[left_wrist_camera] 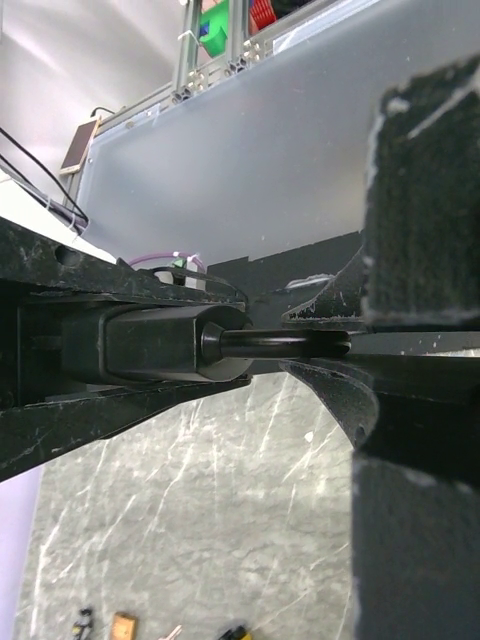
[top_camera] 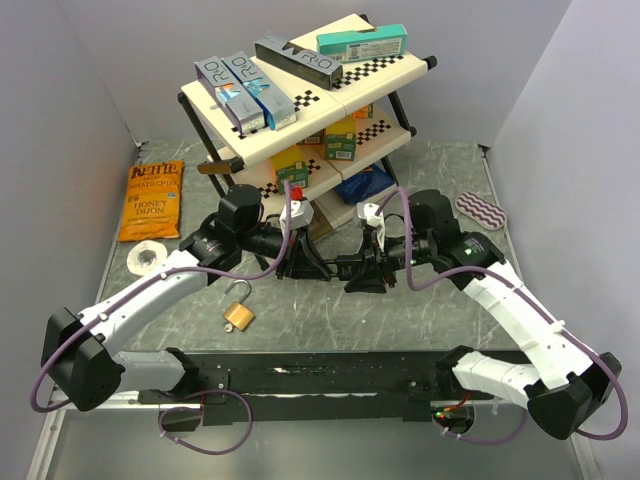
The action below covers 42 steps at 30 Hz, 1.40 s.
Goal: Lock with the key
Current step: Lock the lock.
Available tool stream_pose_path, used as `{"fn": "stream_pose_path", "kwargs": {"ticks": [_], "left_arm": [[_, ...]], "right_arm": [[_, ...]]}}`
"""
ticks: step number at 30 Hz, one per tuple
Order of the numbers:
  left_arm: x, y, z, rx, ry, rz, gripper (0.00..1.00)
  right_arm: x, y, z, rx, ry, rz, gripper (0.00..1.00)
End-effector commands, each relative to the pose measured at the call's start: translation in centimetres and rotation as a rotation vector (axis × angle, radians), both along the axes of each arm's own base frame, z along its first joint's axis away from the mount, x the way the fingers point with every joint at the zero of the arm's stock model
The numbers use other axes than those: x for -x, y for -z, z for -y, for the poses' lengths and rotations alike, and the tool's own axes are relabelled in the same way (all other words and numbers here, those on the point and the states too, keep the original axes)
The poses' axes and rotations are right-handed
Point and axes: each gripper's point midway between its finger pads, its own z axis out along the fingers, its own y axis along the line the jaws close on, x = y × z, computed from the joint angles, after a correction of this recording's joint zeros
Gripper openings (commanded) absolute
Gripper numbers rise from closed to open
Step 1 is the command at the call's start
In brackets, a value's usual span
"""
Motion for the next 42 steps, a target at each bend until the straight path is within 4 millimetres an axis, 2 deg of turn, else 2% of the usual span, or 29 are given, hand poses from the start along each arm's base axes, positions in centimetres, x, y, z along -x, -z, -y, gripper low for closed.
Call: {"fn": "stream_pose_path", "kwargs": {"ticks": [1,4,6,7,8,9,10,11,13,16,18,23,26,29,32,35,36,38,42], "left_arm": [[2.3,-7.7,4.2,0.281,0.086,0.272,0.01],[2.4,-7.6,4.1,0.269,0.078,0.260,0.01],[2.1,-6.4,3.3,0.229,0.055,0.254,0.01],[1.9,-5.9,2.9,0.214,0.047,0.252,0.01],[1.1,-5.4,2.3,0.201,0.025,0.265,0.01],[1.2,-4.1,1.4,0.155,0.020,0.237,0.01],[1.0,-3.4,0.9,0.131,0.012,0.226,0.01],[0.3,-3.1,0.2,0.130,-0.001,0.294,0.01],[0.1,-1.6,-0.7,0.075,-0.005,0.288,0.01],[0.0,-0.7,-1.6,0.038,-0.006,0.296,0.01],[0.1,-0.7,-1.7,0.035,-0.005,0.299,0.01],[-0.3,-0.7,-1.5,0.034,-0.010,0.301,0.01],[-0.4,-1.0,-1.4,0.041,-0.016,0.293,0.01],[-0.6,-1.0,-1.3,0.037,-0.018,0.293,0.01],[-0.8,-0.8,-1.2,0.031,-0.021,0.288,0.01],[-0.8,-0.7,-1.1,0.028,-0.022,0.281,0.01],[-0.8,-0.5,-1.2,0.020,-0.023,0.274,0.01],[-0.8,-0.1,-1.3,0.008,-0.024,0.275,0.01],[-1.8,0.7,-2.3,-0.014,-0.056,0.278,0.01]], "right_arm": [[0.6,-2.0,-5.9,-0.196,-0.225,0.153,0.00],[0.4,-2.4,-6.0,-0.191,-0.221,0.155,0.00],[0.1,-2.0,-5.3,-0.151,-0.198,0.159,0.03],[0.1,-2.2,-4.9,-0.139,-0.190,0.163,0.19],[-0.5,-2.1,-4.2,-0.125,-0.164,0.167,0.26],[-0.4,-1.8,-3.3,-0.096,-0.145,0.163,0.35],[-0.6,-1.8,-2.7,-0.083,-0.124,0.168,0.51],[-1.3,-1.8,-1.9,-0.069,-0.091,0.172,0.56],[-1.1,-1.5,-0.1,-0.023,-0.055,0.184,0.64],[-1.5,-1.2,2.5,0.043,0.008,0.201,0.72],[-1.9,-1.3,3.5,0.062,0.038,0.221,0.75],[-2.0,-1.2,4.5,0.093,0.074,0.224,0.80],[-1.6,-1.0,4.5,0.089,0.056,0.219,0.75],[-1.3,-0.8,4.7,0.090,0.042,0.229,0.65],[-1.4,-0.8,4.6,0.083,0.047,0.240,0.48],[-1.6,-1.0,4.5,0.071,0.054,0.249,0.27],[-1.6,-1.0,4.6,0.073,0.057,0.251,0.15],[-1.7,-0.9,5.0,0.084,0.069,0.264,0.00],[-1.9,1.0,7.2,0.145,0.120,0.266,0.00]]}}
